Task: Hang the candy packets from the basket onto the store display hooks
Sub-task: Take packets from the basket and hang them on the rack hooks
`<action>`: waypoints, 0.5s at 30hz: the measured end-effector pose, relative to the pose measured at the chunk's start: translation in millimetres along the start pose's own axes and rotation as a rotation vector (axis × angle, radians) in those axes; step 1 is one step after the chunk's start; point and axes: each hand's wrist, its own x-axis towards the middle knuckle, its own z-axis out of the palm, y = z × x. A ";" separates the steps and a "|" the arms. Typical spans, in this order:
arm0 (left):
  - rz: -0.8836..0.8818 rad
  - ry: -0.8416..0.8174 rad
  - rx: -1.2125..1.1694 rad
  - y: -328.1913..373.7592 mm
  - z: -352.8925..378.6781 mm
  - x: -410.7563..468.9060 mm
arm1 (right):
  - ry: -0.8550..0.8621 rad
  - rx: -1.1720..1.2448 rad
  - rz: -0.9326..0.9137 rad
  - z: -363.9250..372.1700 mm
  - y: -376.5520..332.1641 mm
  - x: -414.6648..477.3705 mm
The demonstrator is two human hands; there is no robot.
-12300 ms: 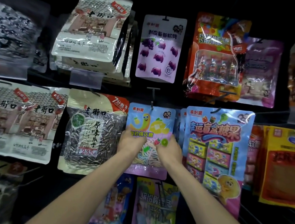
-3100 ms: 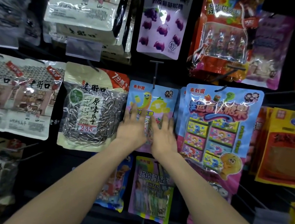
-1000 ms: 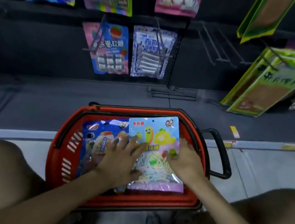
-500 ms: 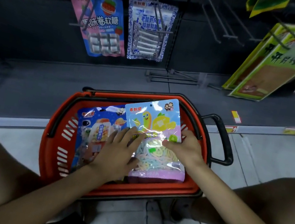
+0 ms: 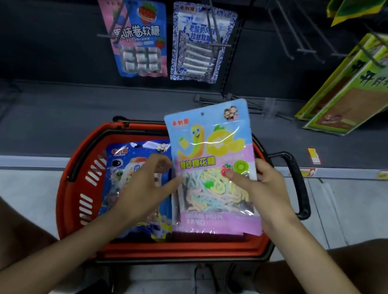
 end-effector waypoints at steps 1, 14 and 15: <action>-0.063 0.013 -0.115 5.8 -3.0 0.0 | 0.001 0.054 0.000 -2.4 -4.7 -2.0; -0.220 -0.040 -0.825 50.3 -31.5 -6.0 | -0.117 0.080 -0.150 29.4 -30.8 -14.4; -0.197 -0.011 -0.816 50.9 -35.4 -6.8 | -0.109 0.047 -0.182 33.8 -32.7 -15.5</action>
